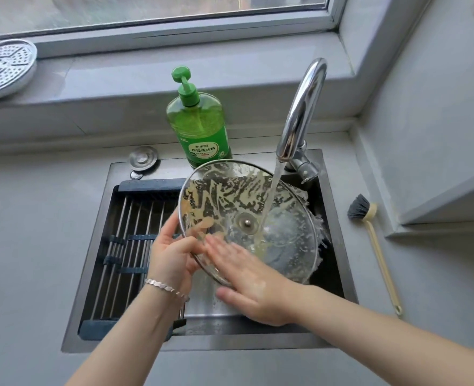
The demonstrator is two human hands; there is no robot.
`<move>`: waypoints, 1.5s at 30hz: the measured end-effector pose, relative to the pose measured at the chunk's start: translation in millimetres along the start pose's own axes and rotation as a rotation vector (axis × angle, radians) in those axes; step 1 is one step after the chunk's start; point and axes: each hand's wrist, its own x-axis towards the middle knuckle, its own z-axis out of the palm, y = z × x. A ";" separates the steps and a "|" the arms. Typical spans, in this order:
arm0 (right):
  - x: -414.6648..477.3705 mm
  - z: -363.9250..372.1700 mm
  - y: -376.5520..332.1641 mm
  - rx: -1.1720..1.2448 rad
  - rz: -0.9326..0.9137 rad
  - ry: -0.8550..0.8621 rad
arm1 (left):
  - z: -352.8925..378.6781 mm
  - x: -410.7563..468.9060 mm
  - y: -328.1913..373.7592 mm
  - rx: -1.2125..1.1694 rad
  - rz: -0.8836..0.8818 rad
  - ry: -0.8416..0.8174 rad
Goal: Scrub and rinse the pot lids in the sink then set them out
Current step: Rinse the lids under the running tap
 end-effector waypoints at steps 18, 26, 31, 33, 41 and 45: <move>-32.6 -94.9 -0.7 -0.028 0.037 0.130 | -25.0 1.1 19.4 1.013 0.022 -0.022; 0.3 -131.6 -17.5 -0.096 0.095 -0.101 | 6.9 -15.0 17.8 1.187 0.362 -0.602; 4.9 -120.9 3.6 -0.125 -0.008 0.198 | 14.3 -9.8 4.6 0.802 0.304 -0.384; 4.5 -105.5 14.1 -0.139 -0.039 0.375 | 16.2 -4.7 6.4 0.758 0.298 -0.324; 54.0 -30.8 -2.3 0.212 0.555 0.700 | 42.4 12.5 13.8 0.452 0.208 -0.013; 56.3 -10.2 -5.7 -0.005 0.235 0.744 | 40.3 17.0 10.7 0.404 0.193 0.080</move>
